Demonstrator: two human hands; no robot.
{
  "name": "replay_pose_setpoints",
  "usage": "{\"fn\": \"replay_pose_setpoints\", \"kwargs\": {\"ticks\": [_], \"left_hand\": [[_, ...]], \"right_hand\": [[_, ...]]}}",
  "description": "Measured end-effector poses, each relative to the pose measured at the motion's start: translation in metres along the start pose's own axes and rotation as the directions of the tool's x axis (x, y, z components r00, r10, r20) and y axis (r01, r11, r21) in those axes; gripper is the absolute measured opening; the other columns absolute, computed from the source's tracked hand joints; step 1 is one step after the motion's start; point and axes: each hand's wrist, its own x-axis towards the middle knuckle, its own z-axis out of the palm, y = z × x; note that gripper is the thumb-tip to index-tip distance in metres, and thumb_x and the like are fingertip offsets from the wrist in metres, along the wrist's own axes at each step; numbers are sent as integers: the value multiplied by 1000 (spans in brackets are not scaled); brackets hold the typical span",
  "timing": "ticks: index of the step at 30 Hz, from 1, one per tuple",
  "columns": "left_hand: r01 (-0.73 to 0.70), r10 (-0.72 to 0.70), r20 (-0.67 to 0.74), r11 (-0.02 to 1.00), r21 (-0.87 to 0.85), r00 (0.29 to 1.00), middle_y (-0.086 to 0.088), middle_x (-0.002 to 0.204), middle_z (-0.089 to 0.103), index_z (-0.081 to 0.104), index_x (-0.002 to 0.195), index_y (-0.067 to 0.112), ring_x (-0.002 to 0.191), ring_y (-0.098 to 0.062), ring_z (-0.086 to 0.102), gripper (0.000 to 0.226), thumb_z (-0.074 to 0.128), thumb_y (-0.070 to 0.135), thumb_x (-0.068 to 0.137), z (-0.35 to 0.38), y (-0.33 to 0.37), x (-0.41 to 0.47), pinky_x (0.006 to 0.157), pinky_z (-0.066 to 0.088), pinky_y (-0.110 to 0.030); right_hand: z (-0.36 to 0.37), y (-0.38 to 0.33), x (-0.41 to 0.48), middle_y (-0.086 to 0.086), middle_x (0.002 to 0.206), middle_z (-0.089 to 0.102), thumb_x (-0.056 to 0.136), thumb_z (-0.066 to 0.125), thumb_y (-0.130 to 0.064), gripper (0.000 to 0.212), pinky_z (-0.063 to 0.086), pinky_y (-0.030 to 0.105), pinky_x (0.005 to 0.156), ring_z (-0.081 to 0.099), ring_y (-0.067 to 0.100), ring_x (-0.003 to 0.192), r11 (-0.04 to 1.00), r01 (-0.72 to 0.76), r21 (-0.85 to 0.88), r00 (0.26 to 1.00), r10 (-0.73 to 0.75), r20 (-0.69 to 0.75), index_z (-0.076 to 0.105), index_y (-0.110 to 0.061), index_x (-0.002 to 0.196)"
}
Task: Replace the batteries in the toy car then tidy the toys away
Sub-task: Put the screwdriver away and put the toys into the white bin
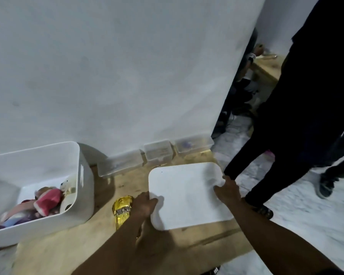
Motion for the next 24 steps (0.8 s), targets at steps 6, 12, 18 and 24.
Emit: {"fn": "replay_pose_setpoints", "kwargs": {"ticks": [6,12,18,24], "left_hand": [[99,-110,-53,980,-170,993,-15,127,66,66,126,7,109,-36,61,41,63,28,92,12,6,11,91,55,-44],[225,-250,6,859,-460,968,-20,125,63,62,128,-1,107,-38,58,38,65,12,92,13,11,15,94,53,-48],[83,-129,-71,889,-450,989,-14,118,69,70,117,7,100,-31,62,27,64,14,91,-6,20,1,93,54,-44],[-74,-39,-263,910,-408,964,0,93,66,59,94,15,90,-24,62,11,62,25,92,-49,20,-29,75,48,-31]], "right_hand": [[9,4,-3,13,141,48,83,63,-28,65,37,49,107,44,36,129,999,-44,-11,998,43,-53,41,-24,144],[-1,21,9,11,140,52,70,72,-47,80,42,55,103,48,38,127,978,-105,181,994,109,-11,45,-28,143],[-25,12,-17,13,125,62,77,80,-40,57,49,42,91,59,35,110,942,-58,332,988,102,-117,62,-20,127],[-47,-33,-57,16,121,65,81,79,-29,50,43,40,87,58,31,103,916,94,391,983,-22,-185,62,-13,126]]}}
